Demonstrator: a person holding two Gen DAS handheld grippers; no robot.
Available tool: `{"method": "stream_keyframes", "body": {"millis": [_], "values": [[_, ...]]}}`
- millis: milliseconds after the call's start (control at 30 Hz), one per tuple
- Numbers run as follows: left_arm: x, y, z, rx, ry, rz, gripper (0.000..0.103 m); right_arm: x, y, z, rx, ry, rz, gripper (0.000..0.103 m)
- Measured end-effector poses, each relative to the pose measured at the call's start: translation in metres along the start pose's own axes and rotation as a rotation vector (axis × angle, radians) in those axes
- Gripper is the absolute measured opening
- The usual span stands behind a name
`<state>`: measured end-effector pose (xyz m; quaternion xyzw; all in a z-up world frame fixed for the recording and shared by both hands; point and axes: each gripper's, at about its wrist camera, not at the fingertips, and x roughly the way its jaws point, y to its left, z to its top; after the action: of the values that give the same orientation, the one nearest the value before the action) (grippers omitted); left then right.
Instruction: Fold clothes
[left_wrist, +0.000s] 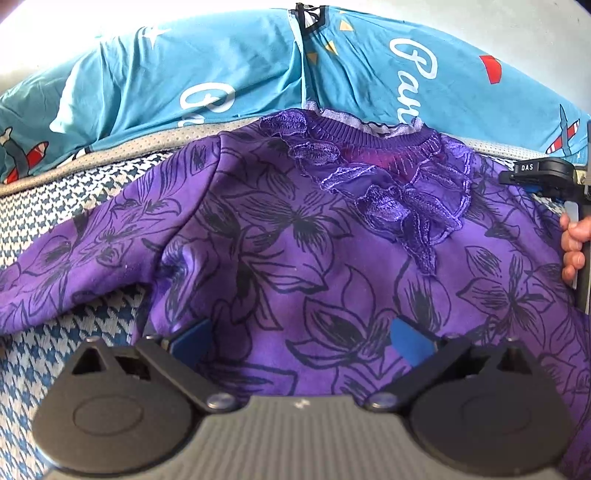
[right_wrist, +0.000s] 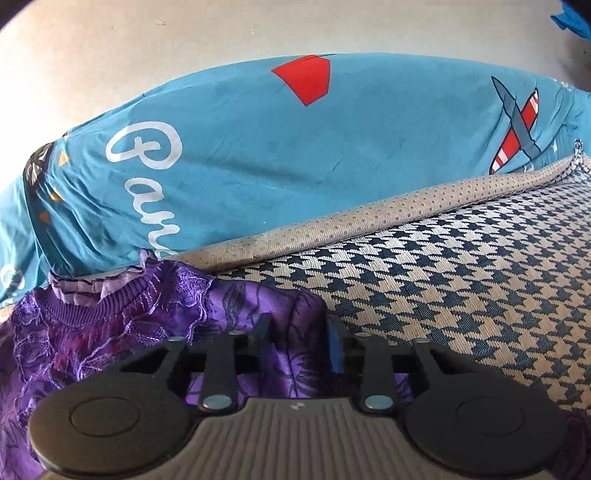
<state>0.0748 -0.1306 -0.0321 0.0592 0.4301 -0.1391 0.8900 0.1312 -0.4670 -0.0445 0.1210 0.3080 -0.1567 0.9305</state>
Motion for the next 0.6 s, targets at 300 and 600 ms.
{"method": "stream_keyframes", "body": {"millis": [300, 600], "values": [[0.004, -0.004, 0.000, 0.028, -0.002, 0.012, 0.103, 0.009, 0.003, 0.003, 0.005, -0.042, -0.089, 0.005], [0.008, 0.009, 0.004, -0.018, 0.014, 0.011, 0.103, 0.013, -0.002, 0.008, 0.074, -0.082, -0.187, 0.004]]}}
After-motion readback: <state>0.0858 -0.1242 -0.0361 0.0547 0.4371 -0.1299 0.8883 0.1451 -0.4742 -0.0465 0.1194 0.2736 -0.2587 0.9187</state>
